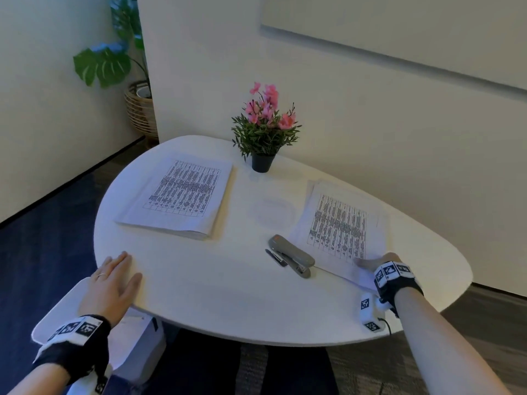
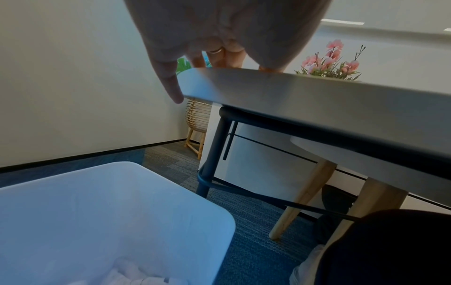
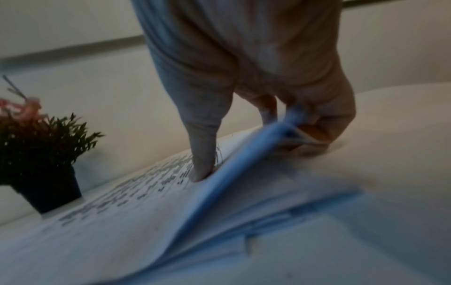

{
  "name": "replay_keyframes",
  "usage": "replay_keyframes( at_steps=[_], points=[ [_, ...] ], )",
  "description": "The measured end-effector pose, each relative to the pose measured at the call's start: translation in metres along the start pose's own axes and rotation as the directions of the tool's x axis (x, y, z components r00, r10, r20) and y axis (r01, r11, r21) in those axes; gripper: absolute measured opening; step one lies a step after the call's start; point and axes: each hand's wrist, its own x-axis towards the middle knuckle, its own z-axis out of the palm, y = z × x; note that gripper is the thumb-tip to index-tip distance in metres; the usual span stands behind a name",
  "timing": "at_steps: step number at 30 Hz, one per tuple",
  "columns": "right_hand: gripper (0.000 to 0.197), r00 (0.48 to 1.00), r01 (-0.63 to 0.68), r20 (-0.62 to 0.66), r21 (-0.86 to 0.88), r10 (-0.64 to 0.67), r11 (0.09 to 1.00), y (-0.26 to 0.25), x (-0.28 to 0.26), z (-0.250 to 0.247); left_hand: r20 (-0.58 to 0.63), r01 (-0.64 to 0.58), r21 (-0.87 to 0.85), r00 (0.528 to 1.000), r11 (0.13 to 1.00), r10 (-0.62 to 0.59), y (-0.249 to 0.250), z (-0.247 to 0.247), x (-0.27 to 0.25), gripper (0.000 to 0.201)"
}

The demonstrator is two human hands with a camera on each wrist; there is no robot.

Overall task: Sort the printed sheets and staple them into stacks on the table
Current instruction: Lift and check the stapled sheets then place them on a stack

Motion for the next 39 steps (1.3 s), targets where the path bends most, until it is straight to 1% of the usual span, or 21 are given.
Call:
replay_keyframes(
  at_steps=[3,5,7,9,12,15,19,22,24,26,27,30,32,34,36,37,39],
  points=[
    [0.058,0.999,0.023,0.045,0.072,-0.026,0.997,-0.01,-0.012,-0.005,-0.002,0.014,0.006,1.0,1.0,-0.014,0.0,0.002,0.0,0.052],
    [0.059,0.998,0.046,0.038,0.093,-0.05,0.995,-0.015,-0.014,-0.007,0.002,0.019,0.021,1.0,1.0,-0.019,0.0,0.002,-0.001,0.052],
    [0.064,0.995,0.097,-0.01,0.063,-0.097,0.993,-0.021,-0.02,-0.008,0.008,0.021,0.032,1.0,0.999,-0.021,0.001,0.002,-0.001,0.052],
    [0.057,0.988,0.14,-0.078,0.085,-0.134,0.986,-0.021,-0.02,-0.008,0.014,0.019,0.036,1.0,0.999,-0.019,0.002,0.001,-0.002,0.053],
    [0.045,0.971,0.196,-0.171,0.191,-0.164,0.962,-0.014,-0.019,-0.009,0.028,0.019,0.041,0.999,0.999,-0.02,0.002,0.0,-0.001,0.053],
    [0.038,0.951,0.259,-0.243,0.29,-0.191,0.921,-0.008,-0.021,-0.014,0.038,0.013,0.041,0.999,0.999,-0.014,0.003,-0.001,-0.001,0.053],
    [0.034,0.901,0.393,-0.317,0.313,-0.295,0.865,-0.006,-0.031,-0.027,0.042,0.018,0.048,0.999,0.999,-0.02,0.003,-0.002,-0.001,0.053],
    [0.032,0.87,0.461,-0.389,0.424,-0.303,0.779,-0.005,-0.041,-0.034,0.036,0.048,0.026,0.998,0.999,-0.049,0.004,-0.002,0.003,0.05],
    [0.03,0.858,0.489,-0.421,0.491,-0.295,0.721,-0.006,-0.044,-0.037,0.038,0.097,-0.008,0.995,0.995,-0.096,0.013,-0.005,0.006,0.044],
    [0.029,0.857,0.5,-0.428,0.556,-0.287,0.663,-0.007,-0.044,-0.039,0.025,0.128,-0.035,0.992,0.991,-0.127,0.031,-0.01,0.009,0.036],
    [0.028,0.861,0.498,-0.424,0.591,-0.281,0.634,-0.006,-0.045,-0.04,0.007,0.101,-0.047,0.995,0.994,-0.1,0.043,-0.012,0.011,0.033],
    [0.029,0.853,0.52,-0.432,0.665,-0.292,0.536,-0.005,-0.05,-0.04,-0.053,-0.089,-0.101,0.995,0.991,0.084,0.086,-0.017,0.015,0.026],
    [0.028,0.837,0.547,-0.449,0.686,-0.313,0.48,-0.005,-0.058,-0.039,-0.07,-0.22,-0.147,0.975,0.965,0.211,0.122,-0.021,0.02,0.023],
    [0.027,0.826,0.56,-0.446,0.714,-0.343,0.421,-0.006,-0.065,-0.037,-0.045,-0.304,-0.208,0.953,0.93,0.301,0.165,-0.028,0.026,0.024],
    [0.028,0.822,0.556,-0.43,0.744,-0.373,0.369,-0.008,-0.069,-0.034,0.005,-0.332,-0.27,0.938,0.904,0.346,0.212,-0.034,0.032,0.03],
    [0.028,0.818,0.556,-0.423,0.754,-0.389,0.349,-0.009,-0.071,-0.033,0.023,-0.336,-0.294,0.933,0.895,0.359,0.235,-0.035,0.036,0.036],
    [0.022,0.806,0.559,-0.413,0.766,-0.423,0.318,-0.011,-0.073,-0.03,0.06,-0.325,-0.349,0.928,0.879,0.367,0.279,-0.041,0.045,0.057]
  ],
)
